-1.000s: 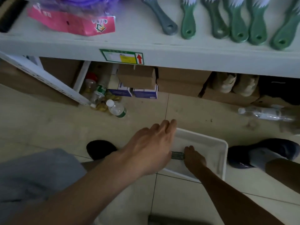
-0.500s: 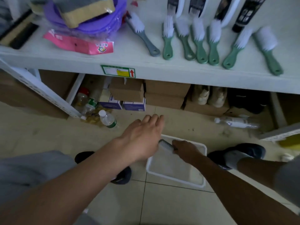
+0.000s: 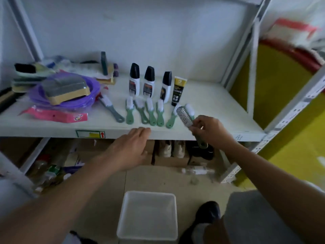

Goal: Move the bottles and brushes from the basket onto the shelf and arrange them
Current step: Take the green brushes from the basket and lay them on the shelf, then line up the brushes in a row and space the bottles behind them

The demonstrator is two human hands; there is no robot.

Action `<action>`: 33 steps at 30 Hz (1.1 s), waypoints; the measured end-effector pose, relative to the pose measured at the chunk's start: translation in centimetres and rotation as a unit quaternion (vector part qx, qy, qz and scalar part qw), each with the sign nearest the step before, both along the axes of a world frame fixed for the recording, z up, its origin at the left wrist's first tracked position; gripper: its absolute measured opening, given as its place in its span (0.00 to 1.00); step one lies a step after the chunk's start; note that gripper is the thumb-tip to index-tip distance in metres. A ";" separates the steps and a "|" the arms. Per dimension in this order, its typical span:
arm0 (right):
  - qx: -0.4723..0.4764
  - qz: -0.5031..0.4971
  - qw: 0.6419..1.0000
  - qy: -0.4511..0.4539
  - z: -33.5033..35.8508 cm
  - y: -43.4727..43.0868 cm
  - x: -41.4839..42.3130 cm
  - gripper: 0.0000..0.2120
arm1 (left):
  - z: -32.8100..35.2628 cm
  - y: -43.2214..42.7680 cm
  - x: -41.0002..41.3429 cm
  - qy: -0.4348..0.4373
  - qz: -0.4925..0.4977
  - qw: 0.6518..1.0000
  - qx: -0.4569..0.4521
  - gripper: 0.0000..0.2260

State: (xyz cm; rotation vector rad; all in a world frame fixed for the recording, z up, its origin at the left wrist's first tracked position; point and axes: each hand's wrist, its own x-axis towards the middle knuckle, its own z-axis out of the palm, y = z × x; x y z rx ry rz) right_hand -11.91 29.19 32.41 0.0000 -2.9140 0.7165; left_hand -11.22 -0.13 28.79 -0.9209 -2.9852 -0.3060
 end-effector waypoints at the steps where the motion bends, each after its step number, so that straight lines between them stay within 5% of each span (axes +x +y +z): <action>1: -0.007 -0.026 1.000 0.008 0.7 1.3 -1.4 0.06 | 0.3 0.1 -0.3 0.005 0.005 1.000 0.012 0.29; 12: 0.059 -0.064 0.993 -0.078 1.0 7.1 -16.9 0.15 | 2.2 2.3 -5.1 0.042 -0.028 0.998 0.038 0.29; 22: 0.064 -0.074 0.970 -0.221 0.4 6.3 -17.4 0.30 | 3.5 -2.0 -12.0 0.078 0.092 0.987 0.110 0.23; 28: 0.066 -0.058 0.977 -0.193 1.2 5.4 -17.4 0.20 | 3.2 -5.3 -12.5 -0.005 0.200 0.979 0.024 0.23; 33: 0.118 -0.085 0.982 -0.123 1.1 5.6 -17.5 0.15 | 2.4 -6.4 -9.7 -0.059 0.174 0.983 0.007 0.24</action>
